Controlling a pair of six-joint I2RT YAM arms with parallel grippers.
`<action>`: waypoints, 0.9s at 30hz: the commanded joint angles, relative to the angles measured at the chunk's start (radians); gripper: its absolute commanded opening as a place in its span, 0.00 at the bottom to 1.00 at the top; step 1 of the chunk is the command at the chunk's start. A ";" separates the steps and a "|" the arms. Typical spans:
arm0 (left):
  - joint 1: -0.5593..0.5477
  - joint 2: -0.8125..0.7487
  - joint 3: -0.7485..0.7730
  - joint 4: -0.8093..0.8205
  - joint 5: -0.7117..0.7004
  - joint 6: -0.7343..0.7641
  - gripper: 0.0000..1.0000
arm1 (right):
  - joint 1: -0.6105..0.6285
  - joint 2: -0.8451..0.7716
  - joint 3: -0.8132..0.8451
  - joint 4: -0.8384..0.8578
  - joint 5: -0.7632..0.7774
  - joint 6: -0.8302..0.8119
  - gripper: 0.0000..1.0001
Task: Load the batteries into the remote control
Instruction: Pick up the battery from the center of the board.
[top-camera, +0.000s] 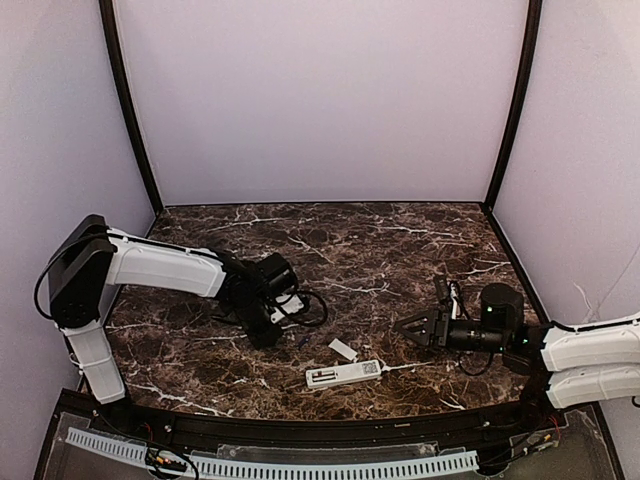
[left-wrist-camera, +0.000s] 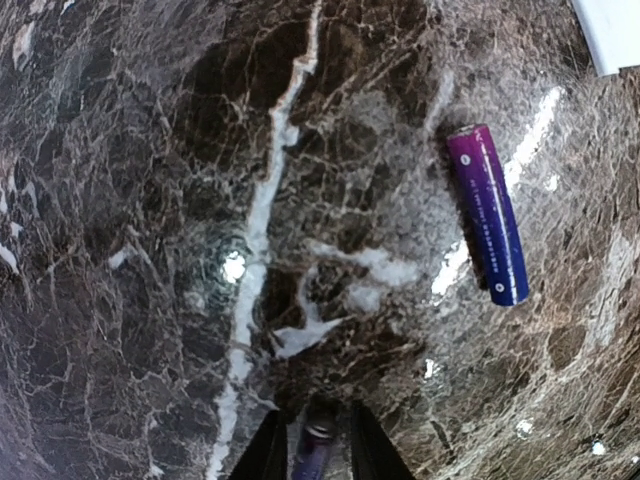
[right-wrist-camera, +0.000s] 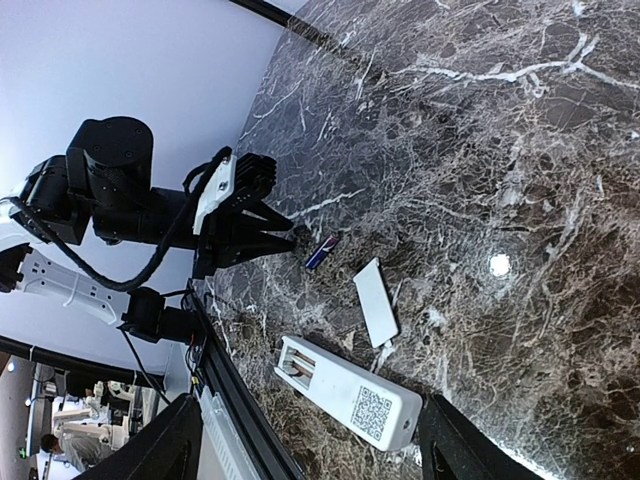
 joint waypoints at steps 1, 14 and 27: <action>-0.001 0.027 -0.008 -0.039 0.036 -0.013 0.28 | -0.007 0.000 0.001 0.013 -0.001 -0.007 0.73; 0.011 -0.069 -0.064 -0.080 -0.001 0.057 0.38 | -0.007 0.017 0.003 0.031 -0.006 -0.007 0.73; 0.043 -0.390 -0.401 0.335 0.146 0.196 0.44 | -0.007 0.075 0.024 0.082 -0.026 -0.014 0.72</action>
